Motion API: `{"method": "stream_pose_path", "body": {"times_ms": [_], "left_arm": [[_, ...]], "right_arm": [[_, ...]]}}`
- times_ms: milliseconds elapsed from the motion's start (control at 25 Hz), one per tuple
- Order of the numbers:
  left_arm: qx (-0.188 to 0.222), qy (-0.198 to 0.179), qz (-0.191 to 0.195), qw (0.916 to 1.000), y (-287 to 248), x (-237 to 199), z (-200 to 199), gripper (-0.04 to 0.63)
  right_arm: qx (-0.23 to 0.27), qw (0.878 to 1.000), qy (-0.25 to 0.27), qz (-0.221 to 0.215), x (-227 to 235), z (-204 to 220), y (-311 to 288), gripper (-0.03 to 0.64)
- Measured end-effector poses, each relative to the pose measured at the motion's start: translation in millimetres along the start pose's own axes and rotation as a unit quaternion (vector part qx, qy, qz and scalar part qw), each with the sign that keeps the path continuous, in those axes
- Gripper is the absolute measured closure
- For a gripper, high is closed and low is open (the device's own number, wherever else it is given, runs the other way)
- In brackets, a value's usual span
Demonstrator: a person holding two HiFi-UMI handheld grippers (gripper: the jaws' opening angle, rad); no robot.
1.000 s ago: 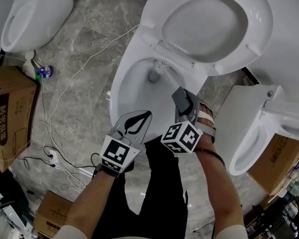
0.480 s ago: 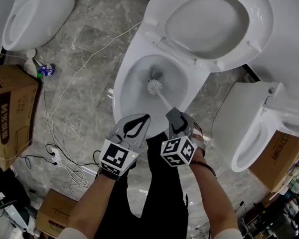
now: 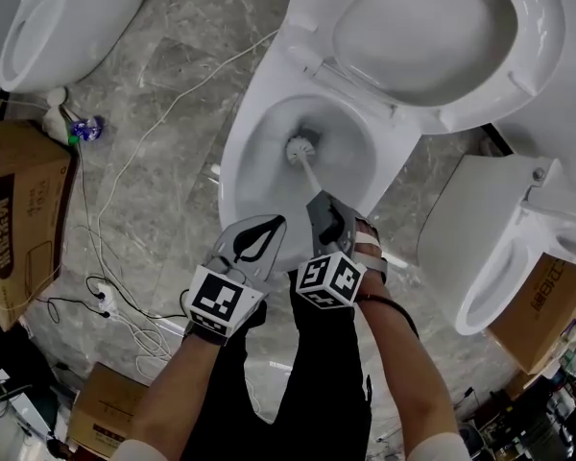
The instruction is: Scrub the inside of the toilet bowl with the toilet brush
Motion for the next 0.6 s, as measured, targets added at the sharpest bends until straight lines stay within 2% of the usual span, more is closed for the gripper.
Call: {"method": "stream_pose_path", "body": {"times_ms": [280,440,600], "left_arm": [[0.008,0.006,-0.009,0.9999,-4.5,-5.9,-0.6,0.589],[0.01,0.006,-0.008,0.9999,-10.9,-5.4,-5.6,0.589],[0.015,0.006,-0.008,0.9998,-16.5,-5.8,-6.0,0.589]], "right_arm": [[0.044,0.996,0.065,0.037,46.2,-6.8,-6.4,0.451],[0.035,0.994,0.094,0.042,64.9,0.7,-5.4,0.451],[0.013,0.994,0.095,0.05,72.9,13.1,-0.7,0.451]]}}
Point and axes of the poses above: the fingertips, and each gripper's own axes: y backward along the fingers, x to its right, z out of its underside, the point moved 8 cm from there along y, backward along the fingers, and after that the axes turned 10 degrees about -y, right-handed, at the moved point
